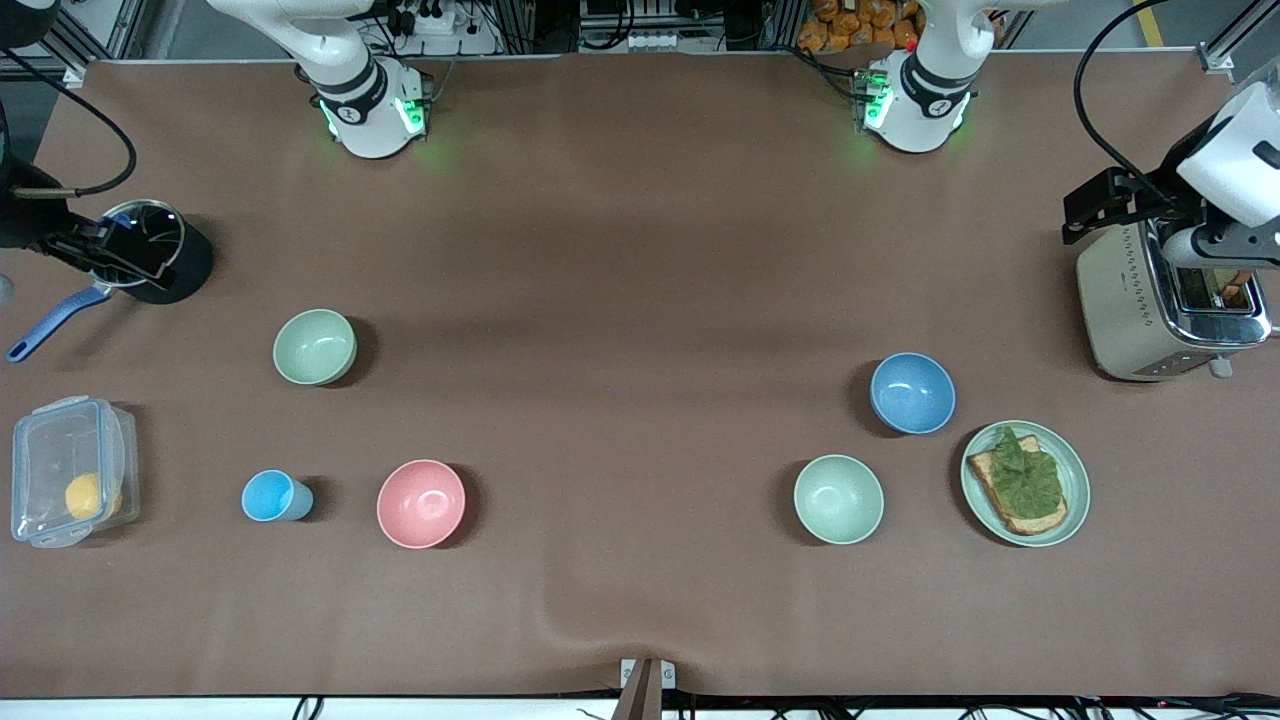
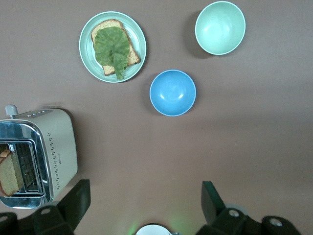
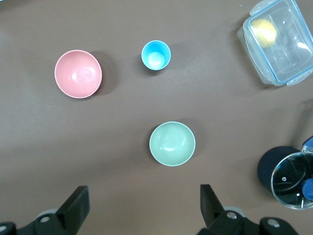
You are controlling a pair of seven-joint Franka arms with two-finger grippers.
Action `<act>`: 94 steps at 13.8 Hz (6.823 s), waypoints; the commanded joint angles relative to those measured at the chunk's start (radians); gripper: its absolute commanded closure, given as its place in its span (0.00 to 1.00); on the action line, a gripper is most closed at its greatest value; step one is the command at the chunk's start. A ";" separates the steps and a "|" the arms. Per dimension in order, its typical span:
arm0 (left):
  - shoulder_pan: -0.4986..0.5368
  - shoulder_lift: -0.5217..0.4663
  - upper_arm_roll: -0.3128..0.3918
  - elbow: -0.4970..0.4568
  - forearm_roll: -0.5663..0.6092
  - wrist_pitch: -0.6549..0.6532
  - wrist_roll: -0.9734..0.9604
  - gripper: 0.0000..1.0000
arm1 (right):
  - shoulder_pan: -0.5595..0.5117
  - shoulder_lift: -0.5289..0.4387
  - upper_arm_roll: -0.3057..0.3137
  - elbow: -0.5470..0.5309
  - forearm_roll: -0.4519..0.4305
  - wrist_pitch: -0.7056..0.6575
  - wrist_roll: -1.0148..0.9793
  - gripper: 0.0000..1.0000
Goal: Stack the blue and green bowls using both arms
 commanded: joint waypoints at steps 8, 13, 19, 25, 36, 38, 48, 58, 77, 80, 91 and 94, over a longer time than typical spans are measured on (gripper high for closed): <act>0.005 -0.001 -0.003 0.002 -0.017 -0.016 0.003 0.00 | 0.006 0.005 0.000 0.015 -0.011 -0.009 -0.008 0.00; -0.003 0.015 -0.006 0.000 -0.004 -0.014 0.021 0.00 | 0.006 0.010 0.000 0.015 -0.008 -0.012 -0.008 0.00; -0.009 0.137 0.002 0.029 0.026 -0.011 0.027 0.00 | 0.035 0.050 -0.002 0.013 -0.008 -0.064 -0.020 0.00; 0.037 0.242 0.003 0.025 -0.011 0.065 0.010 0.00 | 0.029 0.152 -0.008 0.018 -0.017 -0.087 -0.023 0.00; 0.083 0.219 -0.004 -0.327 -0.018 0.551 -0.083 0.00 | -0.043 0.174 -0.005 -0.218 -0.008 0.006 -0.177 0.00; 0.083 0.170 -0.007 -0.455 -0.018 0.680 -0.106 0.00 | -0.046 0.120 -0.005 -0.342 -0.008 0.141 -0.197 0.00; 0.076 0.341 -0.006 -0.465 -0.011 0.791 -0.109 0.00 | -0.081 0.141 -0.008 -0.573 0.004 0.474 -0.241 0.00; 0.063 0.463 -0.006 -0.472 -0.009 0.823 -0.168 0.00 | -0.178 0.361 -0.006 -0.579 0.004 0.750 -0.375 0.11; 0.040 0.458 -0.006 -0.426 -0.008 0.810 -0.320 1.00 | -0.060 0.205 0.043 -0.558 0.242 0.550 -0.291 1.00; 0.049 0.431 -0.004 -0.383 -0.018 0.767 -0.327 1.00 | 0.017 0.175 0.044 -0.559 0.242 0.524 -0.110 1.00; 0.068 0.295 -0.134 -0.365 -0.156 0.719 -0.531 1.00 | 0.516 0.135 0.043 -0.578 0.262 0.683 0.679 1.00; 0.068 0.294 -0.155 -0.365 -0.198 0.719 -0.553 1.00 | 0.592 0.210 0.043 -0.579 0.262 0.807 0.753 1.00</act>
